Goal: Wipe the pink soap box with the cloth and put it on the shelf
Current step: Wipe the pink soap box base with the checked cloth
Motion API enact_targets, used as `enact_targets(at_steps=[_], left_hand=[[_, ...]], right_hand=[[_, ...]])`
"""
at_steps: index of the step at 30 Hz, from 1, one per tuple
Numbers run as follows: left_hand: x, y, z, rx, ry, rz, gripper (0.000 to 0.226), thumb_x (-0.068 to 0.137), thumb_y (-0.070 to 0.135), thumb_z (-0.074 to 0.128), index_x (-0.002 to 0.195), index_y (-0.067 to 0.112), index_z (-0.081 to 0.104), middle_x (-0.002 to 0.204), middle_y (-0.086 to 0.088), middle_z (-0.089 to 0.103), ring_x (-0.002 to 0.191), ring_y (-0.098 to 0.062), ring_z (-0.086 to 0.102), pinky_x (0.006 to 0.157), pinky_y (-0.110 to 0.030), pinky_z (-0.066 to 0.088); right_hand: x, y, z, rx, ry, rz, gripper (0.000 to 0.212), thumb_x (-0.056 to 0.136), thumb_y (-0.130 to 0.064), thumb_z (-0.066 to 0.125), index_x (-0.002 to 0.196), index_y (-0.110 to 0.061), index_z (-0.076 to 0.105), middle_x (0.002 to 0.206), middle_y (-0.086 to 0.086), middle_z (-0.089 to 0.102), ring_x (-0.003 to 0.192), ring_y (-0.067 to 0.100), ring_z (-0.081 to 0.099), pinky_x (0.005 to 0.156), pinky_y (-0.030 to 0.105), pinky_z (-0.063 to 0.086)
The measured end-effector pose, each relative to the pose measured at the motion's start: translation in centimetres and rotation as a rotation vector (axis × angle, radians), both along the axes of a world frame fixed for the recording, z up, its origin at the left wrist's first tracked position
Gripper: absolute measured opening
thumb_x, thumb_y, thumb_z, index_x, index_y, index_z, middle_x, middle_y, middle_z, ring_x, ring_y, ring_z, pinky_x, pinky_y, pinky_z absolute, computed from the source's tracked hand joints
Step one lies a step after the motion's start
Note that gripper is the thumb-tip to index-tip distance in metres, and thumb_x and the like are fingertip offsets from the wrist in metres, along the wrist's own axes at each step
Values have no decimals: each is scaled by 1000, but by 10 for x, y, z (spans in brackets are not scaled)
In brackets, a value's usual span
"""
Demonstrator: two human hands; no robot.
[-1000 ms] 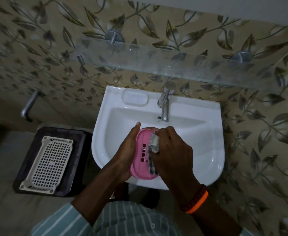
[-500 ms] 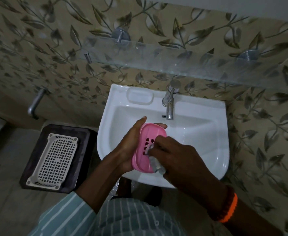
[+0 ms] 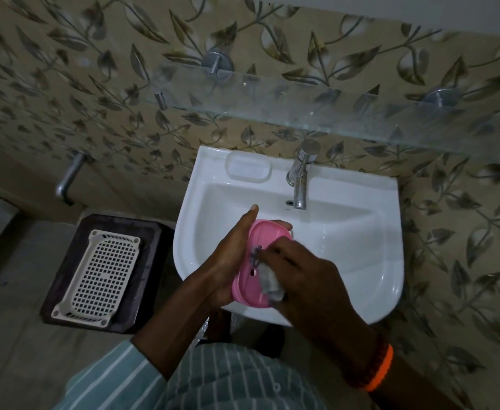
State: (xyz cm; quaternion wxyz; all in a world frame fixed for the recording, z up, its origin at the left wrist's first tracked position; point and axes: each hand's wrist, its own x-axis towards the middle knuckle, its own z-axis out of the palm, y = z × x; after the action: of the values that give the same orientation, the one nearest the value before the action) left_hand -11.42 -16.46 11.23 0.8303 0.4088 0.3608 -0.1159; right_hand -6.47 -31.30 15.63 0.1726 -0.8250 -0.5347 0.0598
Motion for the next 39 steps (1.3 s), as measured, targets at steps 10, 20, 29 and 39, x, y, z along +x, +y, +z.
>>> enact_targets(at_steps=[10,20,29,39], left_hand=[[11,10,6,50,-92,69,65,101,67,41,117,18,79,95,-17,78,81,-27,75,78,-38,62],[15,-4,-7,-260,-202,161,77,97,75,38,139,17,67,104,-16,76,91,-31,74,82,-45,62],[20,9,-11,-285,-237,135,77,93,81,39,117,18,78,103,-16,76,93,-29,71,88,-42,57],[26,3,-7,-205,-232,203,79,89,84,43,118,18,77,101,-19,75,88,-31,73,90,-45,57]], right_hand=[[-17,-3,6,-39,505,-122,21,77,-17,62,99,-19,62,96,-4,60,81,15,59,72,36,54],[-31,31,18,-57,361,-356,49,88,-25,65,135,-18,50,137,4,50,122,22,53,104,34,42],[-28,4,43,-364,92,-226,34,90,-20,56,123,-16,51,141,13,40,93,25,62,73,35,54],[-26,20,19,69,390,-384,41,68,-4,77,107,-14,67,107,1,65,96,20,64,85,20,53]])
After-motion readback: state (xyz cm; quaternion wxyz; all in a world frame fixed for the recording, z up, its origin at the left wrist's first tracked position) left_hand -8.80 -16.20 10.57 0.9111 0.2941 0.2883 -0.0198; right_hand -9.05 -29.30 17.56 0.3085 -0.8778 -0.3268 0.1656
